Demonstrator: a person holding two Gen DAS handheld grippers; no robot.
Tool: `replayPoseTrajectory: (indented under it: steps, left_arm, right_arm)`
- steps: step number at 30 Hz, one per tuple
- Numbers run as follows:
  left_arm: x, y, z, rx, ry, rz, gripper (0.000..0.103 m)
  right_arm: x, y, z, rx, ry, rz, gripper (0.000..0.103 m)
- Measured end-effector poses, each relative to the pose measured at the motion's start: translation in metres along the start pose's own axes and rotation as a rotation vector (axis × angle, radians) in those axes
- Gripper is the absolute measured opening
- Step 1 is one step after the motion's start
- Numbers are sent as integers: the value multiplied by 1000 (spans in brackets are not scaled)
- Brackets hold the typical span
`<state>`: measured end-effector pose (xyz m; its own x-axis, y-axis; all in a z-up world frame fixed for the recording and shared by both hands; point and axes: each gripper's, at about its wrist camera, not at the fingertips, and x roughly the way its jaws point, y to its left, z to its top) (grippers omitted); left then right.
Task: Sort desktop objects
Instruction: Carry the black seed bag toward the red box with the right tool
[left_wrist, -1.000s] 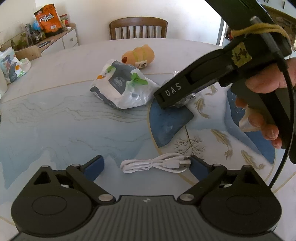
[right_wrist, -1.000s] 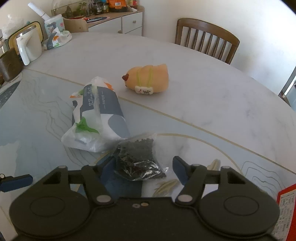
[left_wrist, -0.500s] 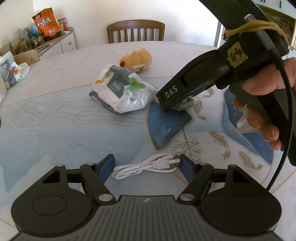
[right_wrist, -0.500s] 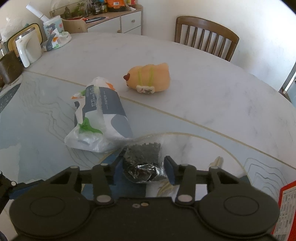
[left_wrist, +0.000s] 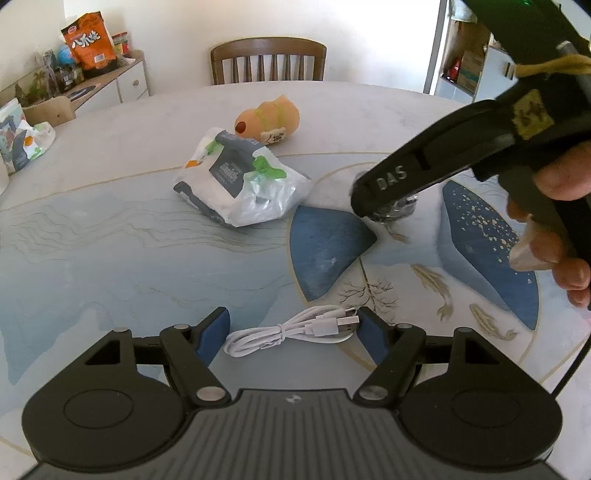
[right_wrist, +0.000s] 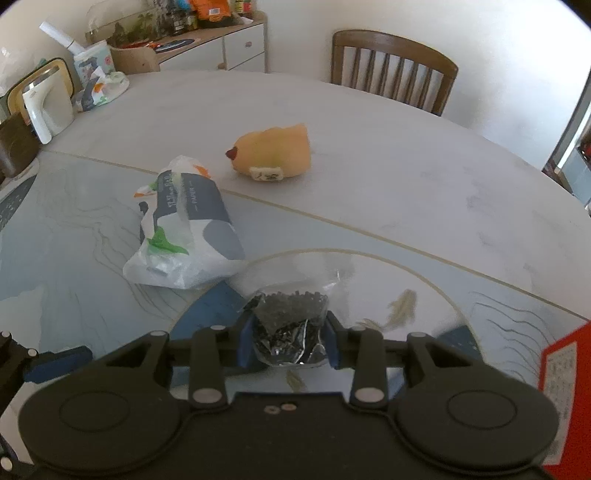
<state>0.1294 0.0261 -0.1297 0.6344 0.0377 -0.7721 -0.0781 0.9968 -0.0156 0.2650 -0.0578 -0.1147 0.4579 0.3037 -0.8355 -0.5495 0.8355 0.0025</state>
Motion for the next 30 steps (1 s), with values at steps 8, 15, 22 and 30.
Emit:
replayPoseTrajectory:
  steps: [8,15,22,30]
  left_arm:
    - [-6,-6,7,21,-21,-17,75]
    - [-14,-11,14,38,-37,-29,75]
    - [-29,-21,30,80,-65,-64,75]
    - [-49,-36,54,124,-97,-125,75]
  right_arm:
    - [-23,-19,-8,59,-10,3,36]
    - [-46,-32,-12,97,-37,0,36]
    - [-77,-43,-14,125,-74,3,36]
    - [-117,-61,-20,152,-114,-5,36]
